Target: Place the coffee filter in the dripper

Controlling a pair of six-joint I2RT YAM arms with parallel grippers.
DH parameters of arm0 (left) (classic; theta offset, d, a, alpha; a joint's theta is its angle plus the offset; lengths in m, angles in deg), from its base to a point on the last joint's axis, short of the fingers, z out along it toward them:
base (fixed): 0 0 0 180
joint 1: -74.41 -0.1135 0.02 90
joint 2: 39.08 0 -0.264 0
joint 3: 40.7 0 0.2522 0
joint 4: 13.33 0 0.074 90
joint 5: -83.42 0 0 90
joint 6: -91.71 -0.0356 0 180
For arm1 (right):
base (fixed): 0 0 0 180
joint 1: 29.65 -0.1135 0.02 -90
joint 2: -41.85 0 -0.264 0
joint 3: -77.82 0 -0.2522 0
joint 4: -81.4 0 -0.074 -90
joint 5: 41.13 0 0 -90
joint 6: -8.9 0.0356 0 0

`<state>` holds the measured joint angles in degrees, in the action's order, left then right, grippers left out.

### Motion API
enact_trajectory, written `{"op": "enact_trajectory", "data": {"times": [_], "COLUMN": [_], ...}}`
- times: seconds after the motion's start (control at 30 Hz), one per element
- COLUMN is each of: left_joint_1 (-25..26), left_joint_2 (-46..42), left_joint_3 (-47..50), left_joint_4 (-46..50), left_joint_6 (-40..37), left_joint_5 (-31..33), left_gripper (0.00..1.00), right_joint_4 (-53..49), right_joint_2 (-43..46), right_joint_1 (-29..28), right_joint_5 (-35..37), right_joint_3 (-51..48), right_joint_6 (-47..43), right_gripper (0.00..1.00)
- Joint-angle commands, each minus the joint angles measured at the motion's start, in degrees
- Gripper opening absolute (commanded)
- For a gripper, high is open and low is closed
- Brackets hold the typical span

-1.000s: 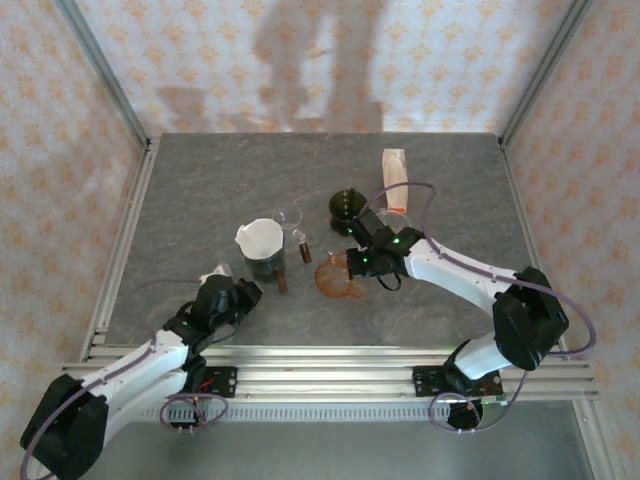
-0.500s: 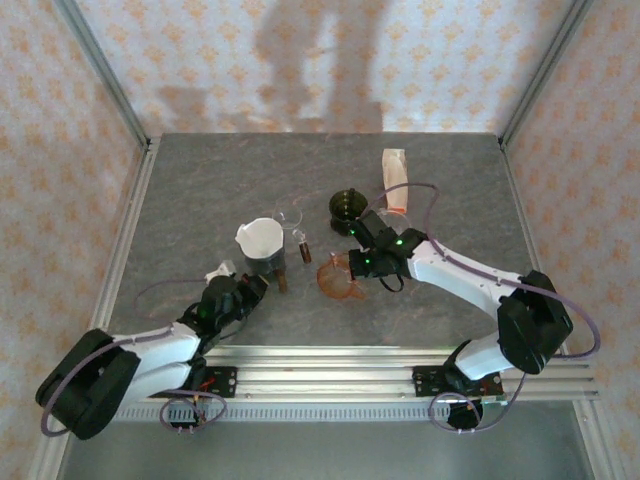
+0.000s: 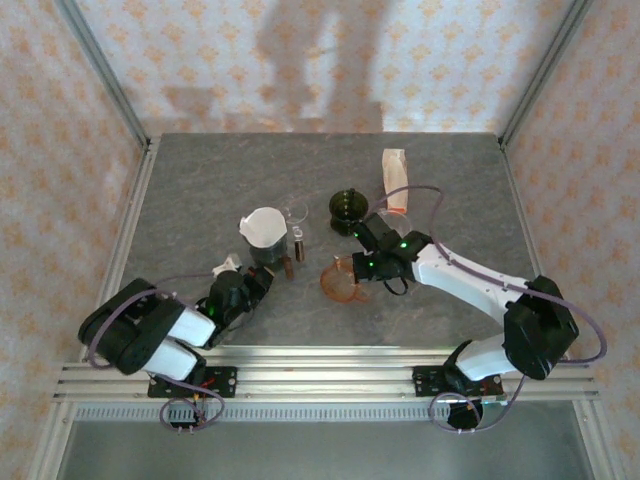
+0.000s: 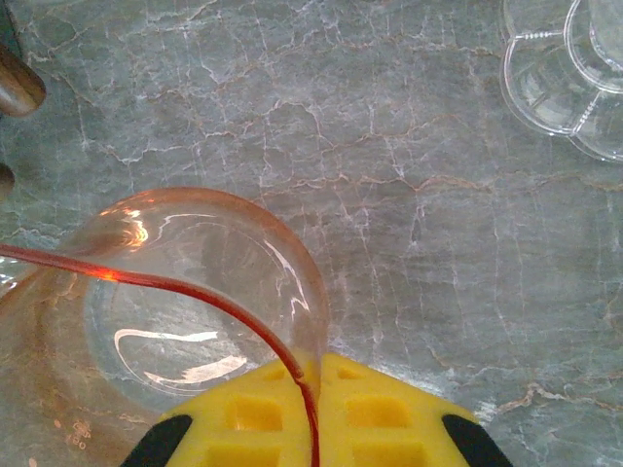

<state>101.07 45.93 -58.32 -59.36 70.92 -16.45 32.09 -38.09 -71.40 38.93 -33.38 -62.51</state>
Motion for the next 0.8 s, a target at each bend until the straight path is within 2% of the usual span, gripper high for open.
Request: {"op": "enact_trajectory", "data": {"times": [0.0, 0.17, 0.33, 0.43, 0.53, 0.63, 0.77], "left_joint_1": [-0.91, -0.81, -0.83, -0.36, 1.22, 1.87, 2.36], "left_joint_2": [5.86, 8.83, 1.96, -4.49, -15.41, -32.08, -62.05], "left_joint_3": [-0.01, 1.86, 4.19, 5.16, 5.17, 4.86, 3.24], "left_joint_4": [-9.9, -12.94, -9.93, -4.07, 7.56, 25.34, 58.18], "left_joint_6": [1.99, 3.21, 3.26, 3.48, 2.89, 2.34, 1.54], "left_joint_5": [0.87, 1.44, 2.39, 2.76, 4.29, 6.01, 9.3], "left_gripper": [0.0, 0.0, 0.0, 0.0, 0.0, 0.0, 0.0], "right_joint_4": [-1.7, -3.4, -2.96, -2.3, -2.36, -2.75, -3.6], "right_joint_2": [2.35, 1.5, 0.43, 0.17, -0.57, -1.59, -2.74], "right_joint_1": [-0.64, -2.2, -3.39, -4.15, -5.06, -5.85, -6.8], "right_joint_5": [-0.58, -0.71, -0.8, -0.88, -0.88, -0.97, -0.46], "right_joint_3": [0.05, 0.8, 0.85, 1.07, 1.77, 2.49, 3.44], "right_joint_6": [0.57, -0.03, 0.48, 0.76, 0.78, 0.79, 0.46], "right_gripper": [0.07, 0.07, 0.07, 0.07, 0.07, 0.07, 0.07]}}
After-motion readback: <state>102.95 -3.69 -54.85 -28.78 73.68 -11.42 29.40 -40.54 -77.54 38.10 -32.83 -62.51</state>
